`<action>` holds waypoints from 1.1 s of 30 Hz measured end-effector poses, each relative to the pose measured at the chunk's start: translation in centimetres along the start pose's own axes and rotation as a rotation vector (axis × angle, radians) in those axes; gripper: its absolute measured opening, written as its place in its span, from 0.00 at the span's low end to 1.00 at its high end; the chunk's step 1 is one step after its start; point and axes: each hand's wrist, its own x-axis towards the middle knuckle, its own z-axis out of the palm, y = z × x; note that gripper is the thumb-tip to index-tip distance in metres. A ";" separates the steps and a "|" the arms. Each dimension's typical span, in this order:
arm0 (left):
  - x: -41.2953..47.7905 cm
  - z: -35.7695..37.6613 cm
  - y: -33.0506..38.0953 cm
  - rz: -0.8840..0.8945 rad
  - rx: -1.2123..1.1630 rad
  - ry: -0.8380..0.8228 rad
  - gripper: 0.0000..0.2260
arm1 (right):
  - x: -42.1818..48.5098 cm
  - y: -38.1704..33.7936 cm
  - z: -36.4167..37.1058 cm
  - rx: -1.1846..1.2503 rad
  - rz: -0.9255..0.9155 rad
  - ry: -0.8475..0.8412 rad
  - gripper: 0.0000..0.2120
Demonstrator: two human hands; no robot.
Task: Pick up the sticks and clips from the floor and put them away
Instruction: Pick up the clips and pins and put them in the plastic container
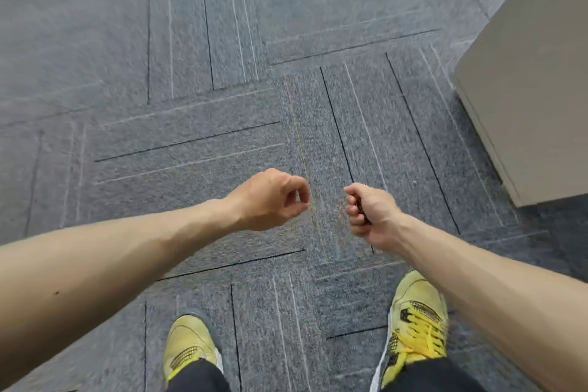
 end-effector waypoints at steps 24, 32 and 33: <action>-17.3 -30.8 52.2 0.635 0.056 0.578 0.04 | -66.7 -12.9 -10.3 0.175 -0.948 0.172 0.19; -23.1 -28.3 61.2 0.813 0.059 0.616 0.03 | -79.2 -6.2 -15.4 0.148 -1.120 0.445 0.17; -23.3 -28.0 61.7 0.821 0.068 0.614 0.03 | -80.1 -5.7 -15.9 0.141 -1.129 0.480 0.17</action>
